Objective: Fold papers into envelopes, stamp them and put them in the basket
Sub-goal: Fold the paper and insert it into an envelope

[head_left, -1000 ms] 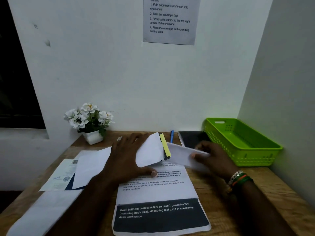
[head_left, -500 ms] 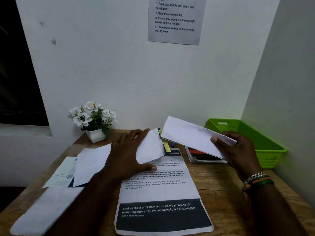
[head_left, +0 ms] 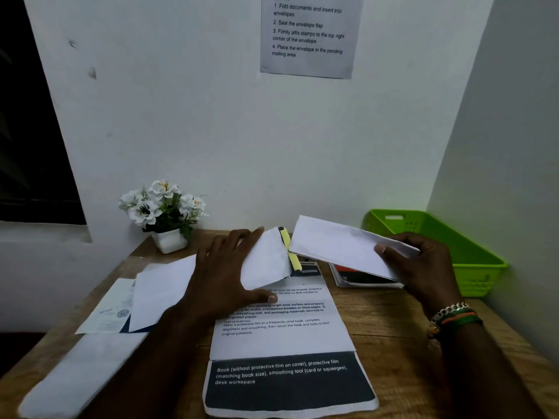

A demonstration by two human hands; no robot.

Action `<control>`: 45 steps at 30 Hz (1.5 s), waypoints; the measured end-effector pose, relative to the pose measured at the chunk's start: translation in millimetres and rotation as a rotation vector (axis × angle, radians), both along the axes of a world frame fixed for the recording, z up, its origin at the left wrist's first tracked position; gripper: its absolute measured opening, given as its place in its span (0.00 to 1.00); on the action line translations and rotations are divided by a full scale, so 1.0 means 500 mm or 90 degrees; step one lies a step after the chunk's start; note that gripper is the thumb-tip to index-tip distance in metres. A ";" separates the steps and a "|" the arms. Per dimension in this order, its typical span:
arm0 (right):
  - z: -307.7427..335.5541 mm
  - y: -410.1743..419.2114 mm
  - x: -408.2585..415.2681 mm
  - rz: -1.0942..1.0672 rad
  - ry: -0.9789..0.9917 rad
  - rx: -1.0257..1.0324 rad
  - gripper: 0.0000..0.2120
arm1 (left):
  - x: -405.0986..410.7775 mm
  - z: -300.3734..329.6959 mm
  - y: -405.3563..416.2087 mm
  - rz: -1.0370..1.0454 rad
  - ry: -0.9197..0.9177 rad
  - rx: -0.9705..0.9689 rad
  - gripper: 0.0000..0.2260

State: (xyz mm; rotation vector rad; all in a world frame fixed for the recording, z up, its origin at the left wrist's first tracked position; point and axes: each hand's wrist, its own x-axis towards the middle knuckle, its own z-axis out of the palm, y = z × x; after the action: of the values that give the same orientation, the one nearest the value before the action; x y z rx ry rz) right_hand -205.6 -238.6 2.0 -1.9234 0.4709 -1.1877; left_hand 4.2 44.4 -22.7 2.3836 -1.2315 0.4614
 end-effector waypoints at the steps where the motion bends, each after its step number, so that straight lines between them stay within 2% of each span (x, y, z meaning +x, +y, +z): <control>1: 0.000 0.000 0.000 -0.002 0.003 -0.011 0.04 | -0.001 0.000 0.000 0.002 -0.001 0.001 0.58; 8: 0.010 0.014 -0.004 0.026 0.012 -0.013 0.05 | -0.005 0.000 0.000 -0.007 -0.011 -0.005 0.58; 12: 0.013 0.026 -0.005 0.075 0.069 -0.006 0.04 | -0.007 -0.002 -0.003 -0.011 -0.025 -0.014 0.58; 19: 0.001 0.052 0.016 0.114 0.107 -0.003 0.05 | -0.029 -0.007 -0.019 -0.053 -0.030 0.040 0.57; 24: -0.026 0.088 0.050 0.179 0.103 0.033 0.13 | -0.036 -0.011 -0.028 -0.067 -0.032 0.045 0.57; 27: -0.035 0.099 0.062 0.166 0.098 0.082 0.15 | -0.031 -0.010 -0.024 -0.051 -0.037 0.035 0.56; 30: -0.041 0.089 0.065 0.077 0.022 0.175 0.13 | -0.030 -0.007 -0.021 -0.042 -0.049 0.027 0.56; 32: -0.045 0.088 0.068 0.045 -0.013 0.180 0.11 | -0.033 -0.007 -0.021 -0.046 -0.048 0.026 0.56; 39: -0.051 0.139 0.089 0.120 -0.006 0.123 0.06 | -0.042 -0.010 -0.033 -0.059 -0.046 0.050 0.56; 43: -0.045 0.122 0.084 0.095 -0.038 0.163 0.06 | -0.036 -0.007 -0.027 -0.042 -0.055 0.017 0.56; 45: -0.045 0.126 0.081 0.114 -0.017 0.161 0.04 | -0.037 -0.009 -0.028 -0.043 -0.059 0.017 0.56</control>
State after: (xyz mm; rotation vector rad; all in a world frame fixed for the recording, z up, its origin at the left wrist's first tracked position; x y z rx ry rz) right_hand -165.3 -175.7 -20.3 -1.6936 0.4043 -0.9868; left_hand -14.4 30.4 -27.4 2.3572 -1.3626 0.5419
